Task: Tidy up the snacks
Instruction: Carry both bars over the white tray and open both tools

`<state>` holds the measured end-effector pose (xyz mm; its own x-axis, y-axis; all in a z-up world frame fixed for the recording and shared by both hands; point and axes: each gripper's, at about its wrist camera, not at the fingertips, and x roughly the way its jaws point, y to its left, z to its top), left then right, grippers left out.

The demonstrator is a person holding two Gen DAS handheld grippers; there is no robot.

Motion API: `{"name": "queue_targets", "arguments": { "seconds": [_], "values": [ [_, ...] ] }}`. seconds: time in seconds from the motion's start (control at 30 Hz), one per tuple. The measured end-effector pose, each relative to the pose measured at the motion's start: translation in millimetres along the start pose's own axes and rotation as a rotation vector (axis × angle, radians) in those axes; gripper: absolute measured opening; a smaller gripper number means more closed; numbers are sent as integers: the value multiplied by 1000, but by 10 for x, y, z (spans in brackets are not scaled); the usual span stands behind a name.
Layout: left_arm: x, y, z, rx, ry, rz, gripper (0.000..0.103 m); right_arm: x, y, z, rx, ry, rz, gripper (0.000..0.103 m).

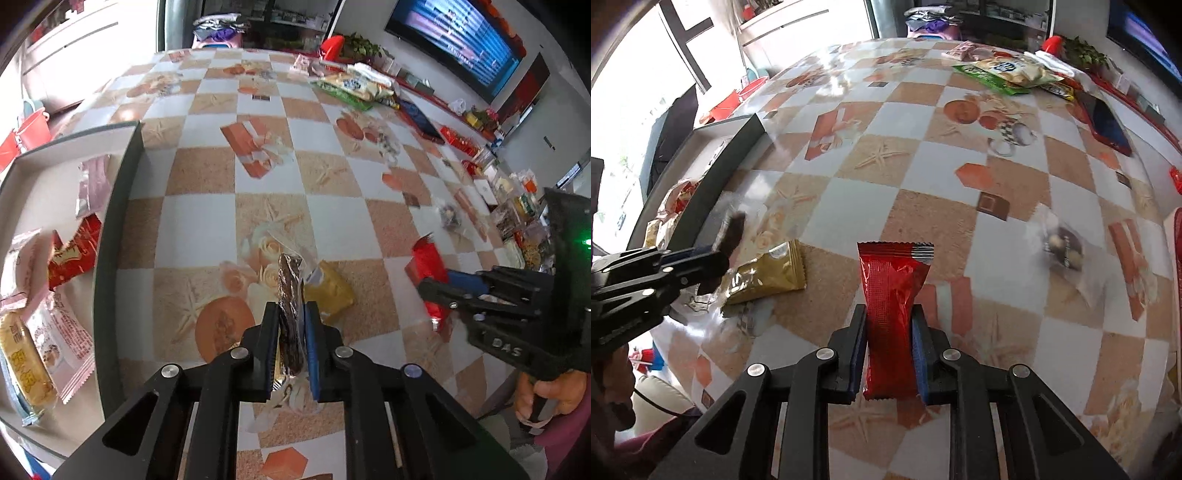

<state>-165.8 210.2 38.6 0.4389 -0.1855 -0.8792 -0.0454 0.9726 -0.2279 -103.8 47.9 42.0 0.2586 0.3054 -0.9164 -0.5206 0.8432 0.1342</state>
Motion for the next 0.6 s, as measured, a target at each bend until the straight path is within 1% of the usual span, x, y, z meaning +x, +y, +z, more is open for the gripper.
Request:
{"name": "queue_targets", "arguments": {
  "seconds": [0.07, 0.13, 0.27, 0.4, 0.6],
  "values": [
    [71, -5, 7, 9, 13, 14, 16, -19, -19, -51, 13, -4, 0, 24],
    [145, -10, 20, 17, 35, 11, 16, -25, -36, -111, 26, -1, 5, 24],
    [150, -14, 60, 21, 30, 10, 16, -28, -66, -202, 39, 3, 11, 24],
    [84, 7, 36, 1, 3, -10, 14, -81, -114, -210, 69, -8, 27, 24],
    [-164, 81, 2, -25, -55, -13, 15, -187, -81, -173, 95, -29, 67, 24]
  ]
}}
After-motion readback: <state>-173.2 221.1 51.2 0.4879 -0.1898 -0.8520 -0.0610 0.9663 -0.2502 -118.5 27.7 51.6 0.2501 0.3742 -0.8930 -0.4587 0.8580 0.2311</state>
